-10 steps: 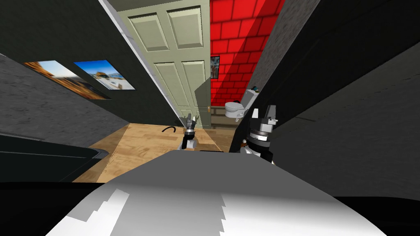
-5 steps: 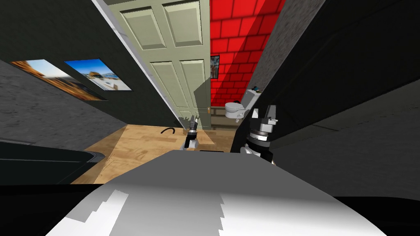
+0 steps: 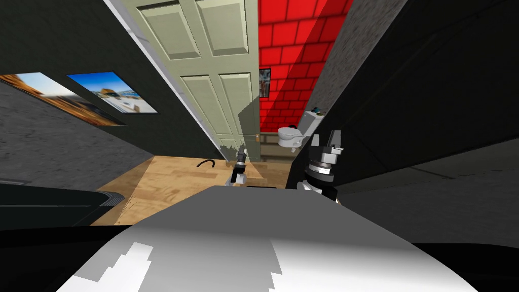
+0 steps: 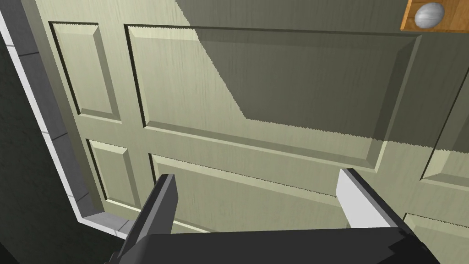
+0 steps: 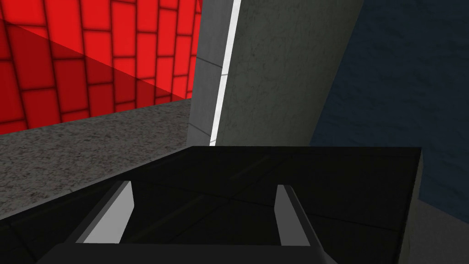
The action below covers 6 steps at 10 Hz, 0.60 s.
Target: Pull the door open
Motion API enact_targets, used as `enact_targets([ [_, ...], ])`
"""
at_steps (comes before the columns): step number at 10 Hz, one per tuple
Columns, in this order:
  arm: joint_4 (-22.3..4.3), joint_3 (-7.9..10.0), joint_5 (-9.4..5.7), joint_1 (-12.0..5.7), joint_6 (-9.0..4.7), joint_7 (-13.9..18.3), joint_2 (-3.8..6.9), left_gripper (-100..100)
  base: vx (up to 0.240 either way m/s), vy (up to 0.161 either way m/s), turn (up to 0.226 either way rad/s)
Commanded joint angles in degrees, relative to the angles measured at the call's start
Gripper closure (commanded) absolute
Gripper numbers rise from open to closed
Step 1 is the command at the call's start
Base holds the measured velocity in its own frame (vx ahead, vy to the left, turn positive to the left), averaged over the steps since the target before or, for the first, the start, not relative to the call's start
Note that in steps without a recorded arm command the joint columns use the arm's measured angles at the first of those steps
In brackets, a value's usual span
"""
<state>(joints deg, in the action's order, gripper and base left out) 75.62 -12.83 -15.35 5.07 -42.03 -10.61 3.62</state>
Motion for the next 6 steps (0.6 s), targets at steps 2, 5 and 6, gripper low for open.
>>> enact_targets([
  [2,-4.41,-0.86,-1.36,-1.51,-0.73,-0.81,-0.22,-100,0.085,0.005,-0.012],
  [5,-7.80,-1.51,-2.38,-2.72,-1.26,-1.46,-0.45,-100,0.082,0.002,-0.010],
  [6,-9.39,-1.82,-2.85,-3.29,-1.51,-1.77,-0.62,-100,0.051,-0.008,-0.005],
])
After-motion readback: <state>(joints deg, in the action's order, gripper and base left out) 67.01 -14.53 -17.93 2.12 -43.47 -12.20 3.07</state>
